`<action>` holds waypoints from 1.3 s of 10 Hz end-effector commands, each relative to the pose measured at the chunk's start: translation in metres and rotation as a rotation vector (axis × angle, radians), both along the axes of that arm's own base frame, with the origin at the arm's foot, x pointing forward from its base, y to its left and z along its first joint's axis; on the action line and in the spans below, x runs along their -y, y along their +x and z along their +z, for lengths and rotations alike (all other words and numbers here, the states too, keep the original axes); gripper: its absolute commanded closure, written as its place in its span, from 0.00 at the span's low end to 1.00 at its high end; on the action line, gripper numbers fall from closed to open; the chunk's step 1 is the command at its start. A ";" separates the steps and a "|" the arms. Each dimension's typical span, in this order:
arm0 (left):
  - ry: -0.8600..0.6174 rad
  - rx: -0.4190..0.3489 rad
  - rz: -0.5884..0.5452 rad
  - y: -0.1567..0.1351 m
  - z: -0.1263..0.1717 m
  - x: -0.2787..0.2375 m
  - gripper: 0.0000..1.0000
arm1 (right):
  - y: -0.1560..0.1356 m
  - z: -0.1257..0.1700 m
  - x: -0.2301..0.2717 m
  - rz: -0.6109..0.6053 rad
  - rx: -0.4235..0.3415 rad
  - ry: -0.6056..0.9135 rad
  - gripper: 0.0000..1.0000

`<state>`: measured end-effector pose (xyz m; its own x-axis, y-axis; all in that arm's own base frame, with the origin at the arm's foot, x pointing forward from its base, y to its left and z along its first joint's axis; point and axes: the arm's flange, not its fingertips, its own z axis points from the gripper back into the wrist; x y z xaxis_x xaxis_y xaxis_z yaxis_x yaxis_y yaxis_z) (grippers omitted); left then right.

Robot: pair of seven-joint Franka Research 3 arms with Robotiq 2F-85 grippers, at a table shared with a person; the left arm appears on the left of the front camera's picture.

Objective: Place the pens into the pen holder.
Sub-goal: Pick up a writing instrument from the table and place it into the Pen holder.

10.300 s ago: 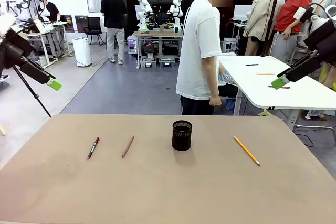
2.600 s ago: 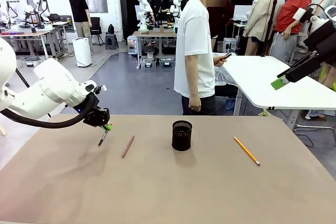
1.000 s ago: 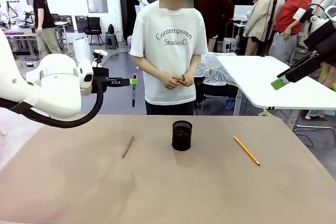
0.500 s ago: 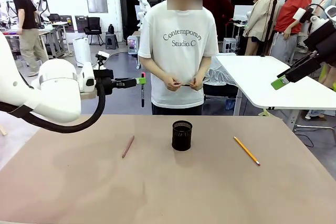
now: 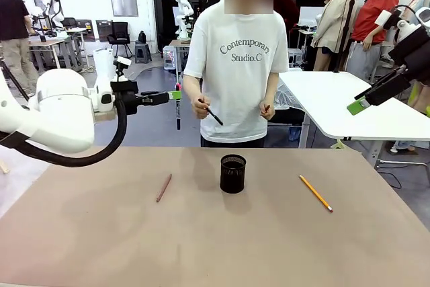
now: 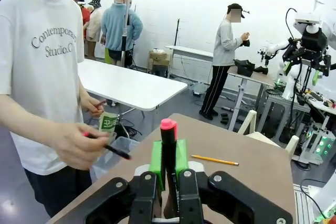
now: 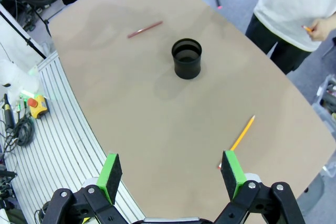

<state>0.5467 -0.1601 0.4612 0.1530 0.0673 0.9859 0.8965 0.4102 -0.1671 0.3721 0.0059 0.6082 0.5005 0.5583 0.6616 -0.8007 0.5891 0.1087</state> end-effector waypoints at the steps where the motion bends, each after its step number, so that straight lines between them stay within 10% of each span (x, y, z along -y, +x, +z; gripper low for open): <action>1: 0.026 0.023 0.011 -0.011 0.001 -0.013 1.00 | 0.000 0.002 -0.001 0.007 -0.001 0.021 0.00; 13: 0.135 0.025 0.098 -0.017 0.006 -0.069 1.00 | 0.000 0.002 -0.001 0.007 -0.001 0.021 0.00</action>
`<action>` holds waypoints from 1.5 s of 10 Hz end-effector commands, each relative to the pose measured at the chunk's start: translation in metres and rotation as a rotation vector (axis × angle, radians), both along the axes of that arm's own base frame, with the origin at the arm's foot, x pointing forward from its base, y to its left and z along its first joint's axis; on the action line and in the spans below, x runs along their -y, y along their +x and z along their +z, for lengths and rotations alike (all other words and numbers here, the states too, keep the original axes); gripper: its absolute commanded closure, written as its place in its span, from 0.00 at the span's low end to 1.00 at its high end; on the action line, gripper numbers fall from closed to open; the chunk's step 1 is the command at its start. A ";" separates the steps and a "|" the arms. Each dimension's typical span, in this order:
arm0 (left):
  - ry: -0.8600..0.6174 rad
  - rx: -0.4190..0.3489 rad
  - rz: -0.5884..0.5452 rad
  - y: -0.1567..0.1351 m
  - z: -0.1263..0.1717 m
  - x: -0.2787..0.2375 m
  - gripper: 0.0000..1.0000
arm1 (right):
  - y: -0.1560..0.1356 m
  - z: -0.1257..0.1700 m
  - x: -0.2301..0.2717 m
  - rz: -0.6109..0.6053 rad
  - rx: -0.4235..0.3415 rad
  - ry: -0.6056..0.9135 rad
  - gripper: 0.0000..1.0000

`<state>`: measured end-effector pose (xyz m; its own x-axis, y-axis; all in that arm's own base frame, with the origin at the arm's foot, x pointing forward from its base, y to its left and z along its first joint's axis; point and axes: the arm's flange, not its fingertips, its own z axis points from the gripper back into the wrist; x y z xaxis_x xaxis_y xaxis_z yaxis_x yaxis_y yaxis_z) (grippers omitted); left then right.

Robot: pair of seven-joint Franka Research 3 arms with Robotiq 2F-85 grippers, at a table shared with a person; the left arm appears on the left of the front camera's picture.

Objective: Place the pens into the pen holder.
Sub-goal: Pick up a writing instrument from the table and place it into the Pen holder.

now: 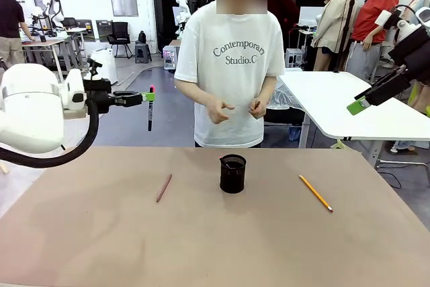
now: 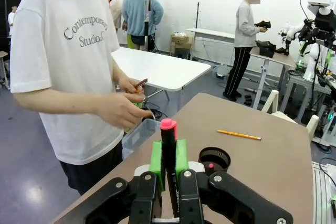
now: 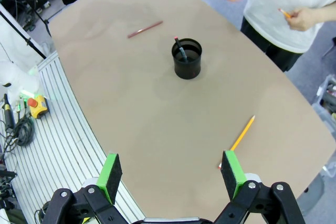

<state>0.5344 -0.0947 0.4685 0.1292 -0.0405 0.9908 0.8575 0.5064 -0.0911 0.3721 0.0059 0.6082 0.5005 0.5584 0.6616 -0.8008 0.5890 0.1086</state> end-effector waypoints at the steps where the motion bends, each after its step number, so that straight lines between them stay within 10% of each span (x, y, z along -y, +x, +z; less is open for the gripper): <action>1: 0.016 0.005 0.013 -0.005 -0.003 -0.006 1.00 | 0.000 0.002 -0.001 0.007 -0.001 0.022 0.00; 15: 0.007 -0.006 0.017 0.000 -0.003 -0.006 1.00 | 0.000 0.002 -0.001 0.007 -0.001 0.022 0.00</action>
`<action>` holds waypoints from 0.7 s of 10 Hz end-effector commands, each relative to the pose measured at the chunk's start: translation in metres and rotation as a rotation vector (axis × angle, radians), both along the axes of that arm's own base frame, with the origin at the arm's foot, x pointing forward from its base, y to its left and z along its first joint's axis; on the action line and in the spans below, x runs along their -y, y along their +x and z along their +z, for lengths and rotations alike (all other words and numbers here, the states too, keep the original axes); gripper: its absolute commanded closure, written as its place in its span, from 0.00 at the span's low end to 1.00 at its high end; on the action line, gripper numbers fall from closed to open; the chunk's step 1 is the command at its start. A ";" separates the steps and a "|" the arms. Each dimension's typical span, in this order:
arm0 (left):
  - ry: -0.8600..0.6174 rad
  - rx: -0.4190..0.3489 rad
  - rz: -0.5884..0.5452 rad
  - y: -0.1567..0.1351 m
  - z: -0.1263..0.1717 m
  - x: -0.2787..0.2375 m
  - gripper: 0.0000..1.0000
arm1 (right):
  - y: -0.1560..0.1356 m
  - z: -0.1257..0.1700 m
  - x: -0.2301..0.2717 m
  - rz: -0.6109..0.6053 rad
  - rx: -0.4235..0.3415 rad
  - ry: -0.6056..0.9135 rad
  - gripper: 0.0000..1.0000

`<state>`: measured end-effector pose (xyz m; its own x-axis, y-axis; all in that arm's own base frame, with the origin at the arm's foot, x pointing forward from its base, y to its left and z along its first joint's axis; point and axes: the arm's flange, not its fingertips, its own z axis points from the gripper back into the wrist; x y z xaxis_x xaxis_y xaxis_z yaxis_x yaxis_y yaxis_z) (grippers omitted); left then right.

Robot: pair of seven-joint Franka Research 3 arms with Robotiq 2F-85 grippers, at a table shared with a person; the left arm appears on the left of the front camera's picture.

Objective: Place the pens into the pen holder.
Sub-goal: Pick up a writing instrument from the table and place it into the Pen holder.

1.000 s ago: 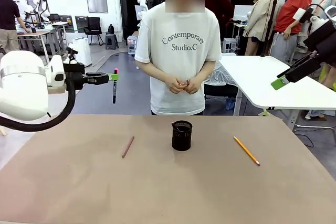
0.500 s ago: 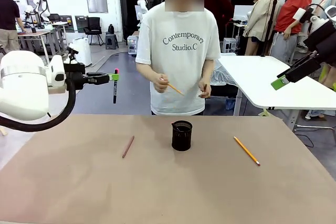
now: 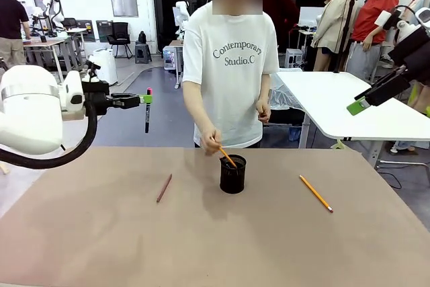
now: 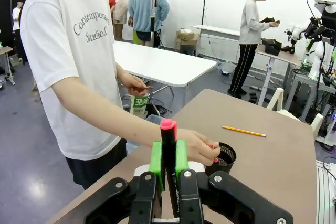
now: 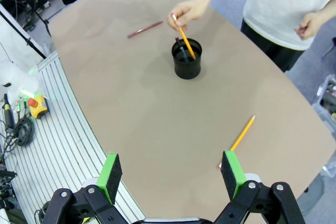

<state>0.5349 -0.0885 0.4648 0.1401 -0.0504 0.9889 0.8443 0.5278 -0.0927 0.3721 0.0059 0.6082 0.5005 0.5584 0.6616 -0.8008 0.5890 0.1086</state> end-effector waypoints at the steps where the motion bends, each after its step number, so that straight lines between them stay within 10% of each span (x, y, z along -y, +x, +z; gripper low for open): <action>1: -0.006 0.004 -0.007 0.000 0.001 0.000 1.00 | 0.000 0.001 -0.001 0.007 -0.001 0.022 0.00; 7: -0.006 0.004 -0.007 0.000 0.001 0.000 1.00 | 0.000 0.001 -0.001 0.007 -0.001 0.022 0.00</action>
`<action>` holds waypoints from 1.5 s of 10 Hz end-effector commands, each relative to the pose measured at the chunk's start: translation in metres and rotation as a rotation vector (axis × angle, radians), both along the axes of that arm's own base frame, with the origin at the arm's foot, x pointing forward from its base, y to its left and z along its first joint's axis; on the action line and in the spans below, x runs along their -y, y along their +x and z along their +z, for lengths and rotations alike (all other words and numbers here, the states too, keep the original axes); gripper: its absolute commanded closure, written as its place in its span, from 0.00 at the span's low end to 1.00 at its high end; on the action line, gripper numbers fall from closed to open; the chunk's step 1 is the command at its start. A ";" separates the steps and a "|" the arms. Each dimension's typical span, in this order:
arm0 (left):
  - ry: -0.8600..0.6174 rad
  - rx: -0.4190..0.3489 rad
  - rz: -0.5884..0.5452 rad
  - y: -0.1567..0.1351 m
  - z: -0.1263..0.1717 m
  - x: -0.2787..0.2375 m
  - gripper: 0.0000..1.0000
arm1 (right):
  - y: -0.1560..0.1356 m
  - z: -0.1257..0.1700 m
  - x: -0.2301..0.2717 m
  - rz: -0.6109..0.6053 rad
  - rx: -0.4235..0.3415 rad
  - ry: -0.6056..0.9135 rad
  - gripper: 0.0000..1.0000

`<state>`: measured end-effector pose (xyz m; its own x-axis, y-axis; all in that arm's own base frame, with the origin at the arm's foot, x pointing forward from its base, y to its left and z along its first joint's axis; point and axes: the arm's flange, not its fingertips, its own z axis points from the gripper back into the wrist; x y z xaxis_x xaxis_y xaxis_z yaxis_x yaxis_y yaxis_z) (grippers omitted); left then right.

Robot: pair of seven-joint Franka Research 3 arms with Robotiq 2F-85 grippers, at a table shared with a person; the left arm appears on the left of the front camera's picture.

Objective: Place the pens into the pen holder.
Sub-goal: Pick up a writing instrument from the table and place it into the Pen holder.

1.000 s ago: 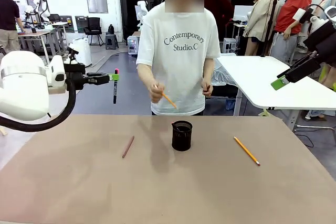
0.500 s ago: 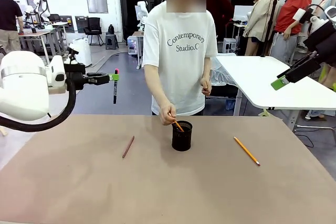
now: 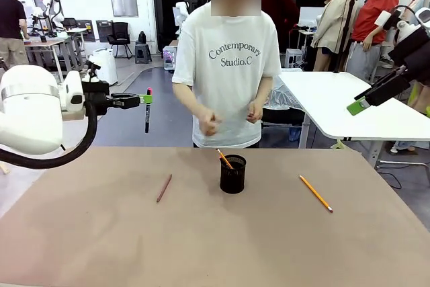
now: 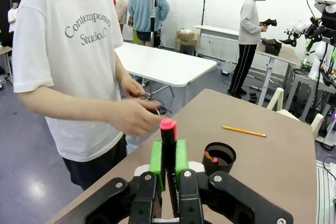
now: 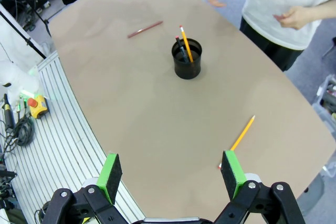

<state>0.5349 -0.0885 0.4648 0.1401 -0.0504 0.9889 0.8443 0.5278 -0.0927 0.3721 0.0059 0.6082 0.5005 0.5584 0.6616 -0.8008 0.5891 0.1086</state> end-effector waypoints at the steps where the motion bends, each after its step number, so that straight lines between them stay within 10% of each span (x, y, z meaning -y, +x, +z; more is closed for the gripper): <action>1: -0.006 0.004 -0.007 0.000 0.001 0.000 1.00 | 0.000 0.001 -0.001 0.007 -0.001 0.022 0.00; 15: -0.006 0.004 -0.007 0.000 0.001 0.000 1.00 | 0.000 0.001 -0.001 0.007 -0.001 0.022 0.00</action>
<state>0.5350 -0.0885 0.4648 0.1401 -0.0504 0.9889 0.8443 0.5278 -0.0927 0.3721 0.0059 0.6082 0.5005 0.5584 0.6616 -0.8008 0.5890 0.1086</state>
